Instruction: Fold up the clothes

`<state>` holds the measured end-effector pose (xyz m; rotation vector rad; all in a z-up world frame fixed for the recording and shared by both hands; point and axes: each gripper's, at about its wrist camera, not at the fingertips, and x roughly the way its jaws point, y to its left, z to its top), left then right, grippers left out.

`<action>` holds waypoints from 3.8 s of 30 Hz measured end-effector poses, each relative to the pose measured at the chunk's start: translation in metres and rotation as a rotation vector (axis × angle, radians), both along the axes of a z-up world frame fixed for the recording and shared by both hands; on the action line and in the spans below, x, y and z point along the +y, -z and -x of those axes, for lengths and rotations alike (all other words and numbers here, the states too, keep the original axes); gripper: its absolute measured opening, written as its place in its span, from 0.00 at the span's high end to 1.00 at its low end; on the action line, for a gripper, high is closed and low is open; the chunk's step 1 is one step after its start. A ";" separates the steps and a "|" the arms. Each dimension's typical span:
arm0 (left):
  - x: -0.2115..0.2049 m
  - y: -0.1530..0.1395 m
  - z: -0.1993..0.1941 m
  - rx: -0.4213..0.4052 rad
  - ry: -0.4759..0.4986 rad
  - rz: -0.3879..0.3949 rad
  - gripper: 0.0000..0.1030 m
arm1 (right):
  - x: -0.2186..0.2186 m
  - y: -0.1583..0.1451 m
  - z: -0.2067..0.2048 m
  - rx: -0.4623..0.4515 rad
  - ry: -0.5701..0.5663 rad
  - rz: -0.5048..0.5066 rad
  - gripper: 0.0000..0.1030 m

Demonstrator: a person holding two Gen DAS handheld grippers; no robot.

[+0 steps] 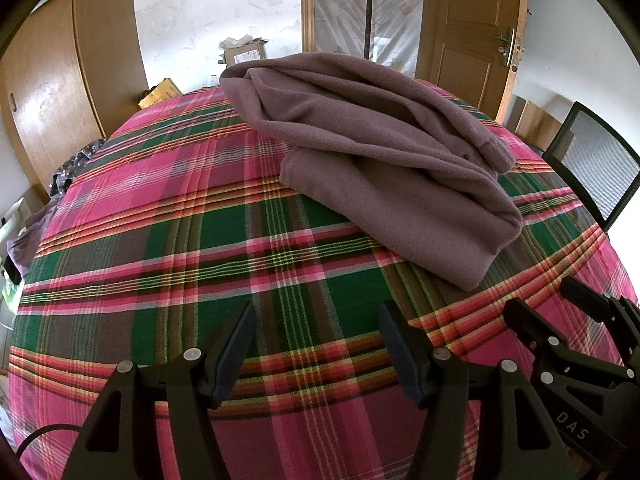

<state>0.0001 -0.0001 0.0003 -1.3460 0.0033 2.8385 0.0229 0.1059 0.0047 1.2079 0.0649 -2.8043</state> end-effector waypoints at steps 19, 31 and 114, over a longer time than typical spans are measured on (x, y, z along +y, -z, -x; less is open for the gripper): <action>-0.003 0.000 -0.002 -0.011 -0.038 0.002 0.23 | 0.000 0.000 0.000 -0.001 0.000 0.000 0.26; -0.004 0.000 0.000 -0.014 -0.062 -0.007 0.20 | 0.000 0.000 -0.001 0.000 0.000 -0.002 0.26; 0.104 -0.062 0.119 0.198 1.020 0.410 0.56 | 0.050 -0.023 0.101 -0.094 -0.214 0.253 0.25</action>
